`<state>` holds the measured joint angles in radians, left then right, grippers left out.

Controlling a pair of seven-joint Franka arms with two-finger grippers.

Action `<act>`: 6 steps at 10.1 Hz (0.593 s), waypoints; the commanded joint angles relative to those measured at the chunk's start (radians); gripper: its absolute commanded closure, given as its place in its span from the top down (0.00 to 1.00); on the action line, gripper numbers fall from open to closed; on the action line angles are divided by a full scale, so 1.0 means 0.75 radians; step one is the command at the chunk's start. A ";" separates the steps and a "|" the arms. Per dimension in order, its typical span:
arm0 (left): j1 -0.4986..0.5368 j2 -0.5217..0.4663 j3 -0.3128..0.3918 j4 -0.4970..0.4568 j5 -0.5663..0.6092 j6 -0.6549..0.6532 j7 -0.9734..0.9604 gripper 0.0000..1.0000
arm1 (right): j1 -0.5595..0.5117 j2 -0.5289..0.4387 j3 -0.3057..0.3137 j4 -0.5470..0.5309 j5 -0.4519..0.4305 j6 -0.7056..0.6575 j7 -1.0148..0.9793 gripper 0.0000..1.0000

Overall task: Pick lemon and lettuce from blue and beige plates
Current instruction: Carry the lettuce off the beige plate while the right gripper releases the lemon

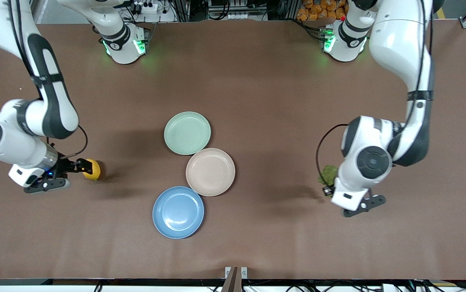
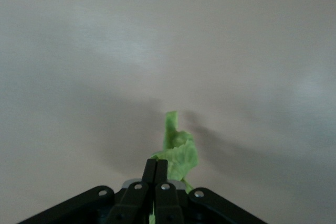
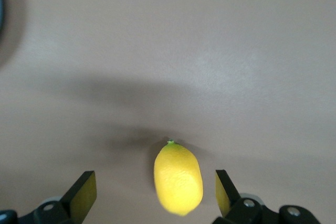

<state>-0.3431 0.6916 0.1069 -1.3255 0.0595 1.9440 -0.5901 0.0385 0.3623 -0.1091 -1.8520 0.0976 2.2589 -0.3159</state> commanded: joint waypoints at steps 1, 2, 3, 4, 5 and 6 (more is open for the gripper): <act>0.087 -0.037 -0.022 -0.033 0.007 -0.090 0.158 0.26 | 0.000 -0.137 0.004 -0.034 0.009 -0.119 0.026 1.00; 0.107 -0.037 -0.020 -0.037 -0.006 -0.109 0.185 0.99 | -0.012 -0.196 0.004 -0.032 -0.001 -0.215 0.073 1.00; 0.126 -0.039 -0.022 -0.037 -0.030 -0.111 0.185 1.00 | -0.017 -0.257 0.004 -0.026 -0.005 -0.333 0.086 1.00; 0.142 -0.057 -0.020 -0.055 -0.097 -0.121 0.177 1.00 | -0.031 -0.311 0.002 -0.020 -0.007 -0.444 0.086 1.00; 0.153 -0.099 -0.020 -0.116 -0.120 -0.121 0.181 1.00 | -0.039 -0.356 0.002 -0.006 -0.022 -0.536 0.086 1.00; 0.173 -0.144 -0.022 -0.161 -0.120 -0.121 0.181 1.00 | -0.067 -0.397 0.002 0.021 -0.038 -0.640 0.088 1.00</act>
<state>-0.2365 0.6667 0.1010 -1.3587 -0.0047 1.8611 -0.4688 0.0208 0.1234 -0.1171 -1.8402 0.0909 1.8602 -0.2658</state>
